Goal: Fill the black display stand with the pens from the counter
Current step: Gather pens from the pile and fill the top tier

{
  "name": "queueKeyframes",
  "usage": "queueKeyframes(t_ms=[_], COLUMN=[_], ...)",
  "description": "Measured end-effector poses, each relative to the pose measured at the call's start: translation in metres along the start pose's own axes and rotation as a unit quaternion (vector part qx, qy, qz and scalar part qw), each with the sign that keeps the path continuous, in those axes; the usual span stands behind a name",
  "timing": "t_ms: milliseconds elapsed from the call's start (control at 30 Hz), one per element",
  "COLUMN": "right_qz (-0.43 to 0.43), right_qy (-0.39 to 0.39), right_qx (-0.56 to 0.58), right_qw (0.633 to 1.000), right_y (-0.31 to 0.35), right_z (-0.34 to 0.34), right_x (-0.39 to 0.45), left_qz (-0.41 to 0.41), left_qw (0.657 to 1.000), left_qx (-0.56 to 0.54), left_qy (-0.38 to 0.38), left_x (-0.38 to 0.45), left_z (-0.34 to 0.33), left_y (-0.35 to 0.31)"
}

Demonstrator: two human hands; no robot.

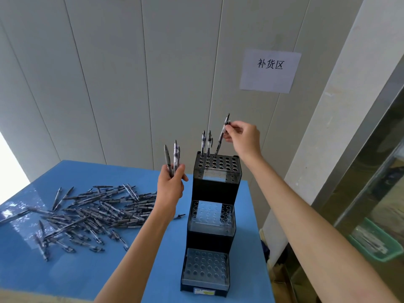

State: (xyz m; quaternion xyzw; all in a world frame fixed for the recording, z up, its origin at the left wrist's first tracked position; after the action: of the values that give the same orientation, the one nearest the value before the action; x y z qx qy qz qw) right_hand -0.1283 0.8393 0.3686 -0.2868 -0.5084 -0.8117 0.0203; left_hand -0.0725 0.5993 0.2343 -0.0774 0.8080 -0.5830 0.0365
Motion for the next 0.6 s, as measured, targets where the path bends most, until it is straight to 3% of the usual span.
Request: queueKeyframes(t_ms=[267,600], right_qz=[0.041,0.04], right_qy=[0.028,0.049], right_qx=[-0.061,-0.121], right_qw=[0.997,0.991], right_y=[0.0,-0.017], right_z=[-0.02,-0.028], right_x=[0.009,-0.006], left_qz=[-0.03,-0.035], left_qw=[0.999,0.998], left_qx=[-0.018,-0.05], left_qy=[-0.035,-0.002], left_x=[-0.001,-0.006], left_z=[0.013,0.002], left_y=[-0.01,-0.017])
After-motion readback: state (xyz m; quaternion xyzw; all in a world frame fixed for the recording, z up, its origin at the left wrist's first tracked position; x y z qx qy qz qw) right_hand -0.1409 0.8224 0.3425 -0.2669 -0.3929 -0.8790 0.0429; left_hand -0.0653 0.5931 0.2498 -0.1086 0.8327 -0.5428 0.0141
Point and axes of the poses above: each hand's wrist, its own x-axis towards the middle knuckle, its own z-axis out of the back of the hand, y = z × x, the point moved 9 cm from there along x, towards the middle knuckle, and after that the axes turned 6 degrees about -x, right-handed, at the moved point
